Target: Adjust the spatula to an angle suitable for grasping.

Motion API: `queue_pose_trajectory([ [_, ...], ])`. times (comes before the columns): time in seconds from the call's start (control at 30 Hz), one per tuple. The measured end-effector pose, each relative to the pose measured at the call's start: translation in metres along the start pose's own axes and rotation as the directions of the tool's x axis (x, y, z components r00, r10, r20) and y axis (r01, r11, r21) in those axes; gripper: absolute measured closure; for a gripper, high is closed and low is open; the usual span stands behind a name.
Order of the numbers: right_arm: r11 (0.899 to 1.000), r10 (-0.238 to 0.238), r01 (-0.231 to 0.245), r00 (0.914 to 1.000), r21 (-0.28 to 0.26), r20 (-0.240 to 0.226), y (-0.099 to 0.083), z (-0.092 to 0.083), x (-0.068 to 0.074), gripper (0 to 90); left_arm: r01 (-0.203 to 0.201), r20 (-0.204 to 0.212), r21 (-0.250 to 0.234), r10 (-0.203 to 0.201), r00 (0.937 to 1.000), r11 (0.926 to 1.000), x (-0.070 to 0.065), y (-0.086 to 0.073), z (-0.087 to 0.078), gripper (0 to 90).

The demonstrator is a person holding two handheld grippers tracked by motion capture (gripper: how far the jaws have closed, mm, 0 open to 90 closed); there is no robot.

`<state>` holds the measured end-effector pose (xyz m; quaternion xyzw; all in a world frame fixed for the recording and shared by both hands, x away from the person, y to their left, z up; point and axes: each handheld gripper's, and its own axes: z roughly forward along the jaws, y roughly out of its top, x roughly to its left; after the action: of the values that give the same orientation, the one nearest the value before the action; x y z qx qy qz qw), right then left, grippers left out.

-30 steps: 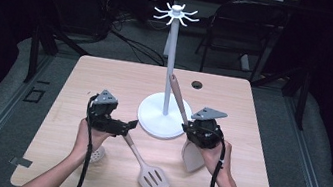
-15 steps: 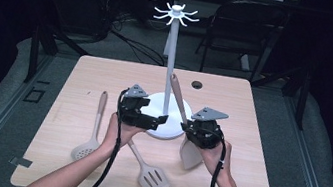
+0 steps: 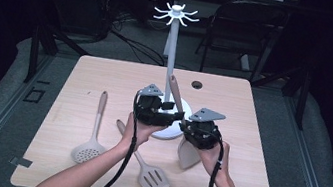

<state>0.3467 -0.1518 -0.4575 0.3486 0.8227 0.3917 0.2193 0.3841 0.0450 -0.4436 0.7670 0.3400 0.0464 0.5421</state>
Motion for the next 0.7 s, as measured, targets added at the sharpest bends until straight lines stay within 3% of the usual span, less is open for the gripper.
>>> queue_pose_trajectory([
  [0.13, 1.000, 0.006, -0.006, 1.0000, -0.010, 0.004, 0.000, 0.000, 0.001, 78.4, 0.022, 0.014, -0.044, -0.021, 0.9997, 0.9988, -0.002, -0.002, 0.003, 58.6],
  [0.27, 1.000, 0.010, -0.010, 0.9999, -0.012, 0.013, 0.000, 0.000, 0.001, 78.4, 0.011, 0.015, -0.045, -0.010, 0.9998, 0.9989, -0.004, -0.002, 0.005, 63.9],
  [0.37, 1.000, 0.014, -0.014, 0.9997, -0.018, 0.021, 0.000, 0.000, 0.001, 78.4, 0.015, 0.028, -0.056, -0.013, 0.9995, 0.9983, -0.005, -0.002, 0.005, 72.9],
  [0.5, 0.999, 0.021, -0.020, 0.9996, -0.035, 0.020, 0.000, -0.002, 0.000, 78.3, 0.018, 0.055, -0.083, -0.013, 0.9984, 0.9964, -0.007, -0.003, 0.005, 76.3],
  [0.7, 0.998, 0.030, -0.029, 0.9995, -0.063, 0.010, 0.001, -0.005, 0.000, 77.8, -0.021, 0.056, -0.126, 0.028, 0.9981, 0.9918, -0.012, -0.001, 0.004, 76.9],
])
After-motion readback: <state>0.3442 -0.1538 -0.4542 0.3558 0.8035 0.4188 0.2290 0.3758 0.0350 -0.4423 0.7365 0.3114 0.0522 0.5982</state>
